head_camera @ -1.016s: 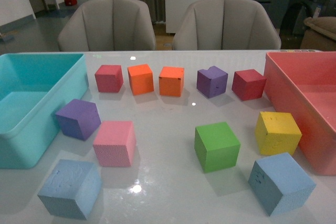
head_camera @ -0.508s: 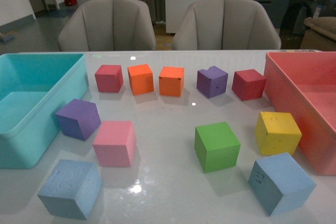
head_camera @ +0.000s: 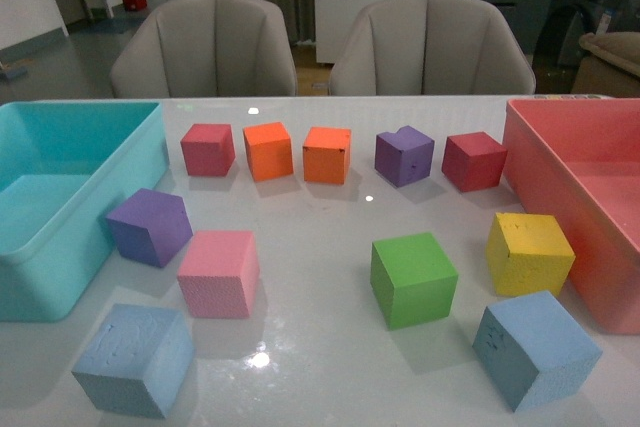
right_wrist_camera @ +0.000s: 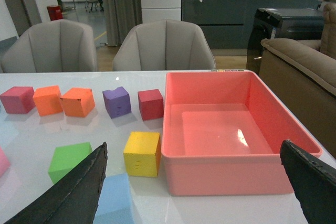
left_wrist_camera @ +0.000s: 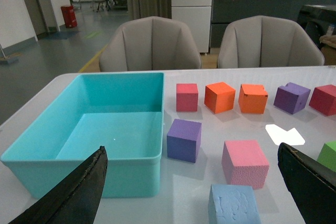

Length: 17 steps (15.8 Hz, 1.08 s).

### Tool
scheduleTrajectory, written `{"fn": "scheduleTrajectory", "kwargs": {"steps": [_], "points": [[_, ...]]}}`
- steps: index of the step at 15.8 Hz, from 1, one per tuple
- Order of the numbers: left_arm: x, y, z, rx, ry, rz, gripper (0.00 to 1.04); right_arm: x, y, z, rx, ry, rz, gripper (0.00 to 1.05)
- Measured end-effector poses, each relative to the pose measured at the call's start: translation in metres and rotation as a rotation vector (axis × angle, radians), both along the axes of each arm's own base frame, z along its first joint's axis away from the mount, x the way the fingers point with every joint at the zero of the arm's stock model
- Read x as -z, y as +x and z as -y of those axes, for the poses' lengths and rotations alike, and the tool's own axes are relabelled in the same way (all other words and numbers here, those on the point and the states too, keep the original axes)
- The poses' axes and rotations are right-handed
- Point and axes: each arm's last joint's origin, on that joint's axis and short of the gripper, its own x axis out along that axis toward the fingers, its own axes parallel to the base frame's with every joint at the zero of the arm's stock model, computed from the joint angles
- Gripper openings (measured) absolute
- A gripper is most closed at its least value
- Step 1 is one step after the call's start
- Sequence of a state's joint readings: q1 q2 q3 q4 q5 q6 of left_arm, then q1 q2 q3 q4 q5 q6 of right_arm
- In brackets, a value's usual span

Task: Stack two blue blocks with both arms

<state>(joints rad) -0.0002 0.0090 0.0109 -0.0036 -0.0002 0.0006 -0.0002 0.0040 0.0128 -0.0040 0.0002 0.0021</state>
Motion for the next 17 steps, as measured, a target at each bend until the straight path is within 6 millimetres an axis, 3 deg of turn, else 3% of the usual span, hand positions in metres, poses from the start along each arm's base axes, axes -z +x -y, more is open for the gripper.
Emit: {"fn": "scheduleTrajectory", "kwargs": {"steps": [2,3,4,6,7,9,10,13,17], "points": [[0.000,0.000,0.000,0.000,0.000,0.000,0.98,0.001,0.000,0.000,0.011,0.003,-0.013,0.98],[0.000,0.000,0.000,-0.001,0.000,0.000,0.98,-0.001,0.006,-0.002,0.120,0.035,-0.108,0.98],[0.000,0.000,0.000,0.000,0.000,0.002,0.98,-0.018,0.018,-0.004,0.177,0.039,-0.095,0.98],[0.000,0.000,0.000,0.000,0.000,0.001,0.98,-0.069,0.058,-0.018,0.091,0.046,0.016,0.98],[0.000,0.000,0.000,0.000,0.000,0.001,0.98,-0.074,0.084,-0.026,0.041,0.033,-0.055,0.98],[0.000,0.000,0.000,0.000,0.000,0.000,0.98,-0.048,0.133,-0.043,-0.073,0.036,-0.334,0.98],[0.000,0.000,0.000,0.000,0.000,0.000,0.98,-0.030,0.147,-0.054,-0.120,0.043,-0.449,0.98],[0.000,0.000,0.000,0.000,0.000,0.000,0.98,0.019,0.160,-0.069,-0.183,0.036,-0.688,0.98],[0.000,0.000,0.000,0.000,0.000,0.000,0.98,0.043,0.175,-0.078,-0.230,0.039,-0.807,0.98]]}}
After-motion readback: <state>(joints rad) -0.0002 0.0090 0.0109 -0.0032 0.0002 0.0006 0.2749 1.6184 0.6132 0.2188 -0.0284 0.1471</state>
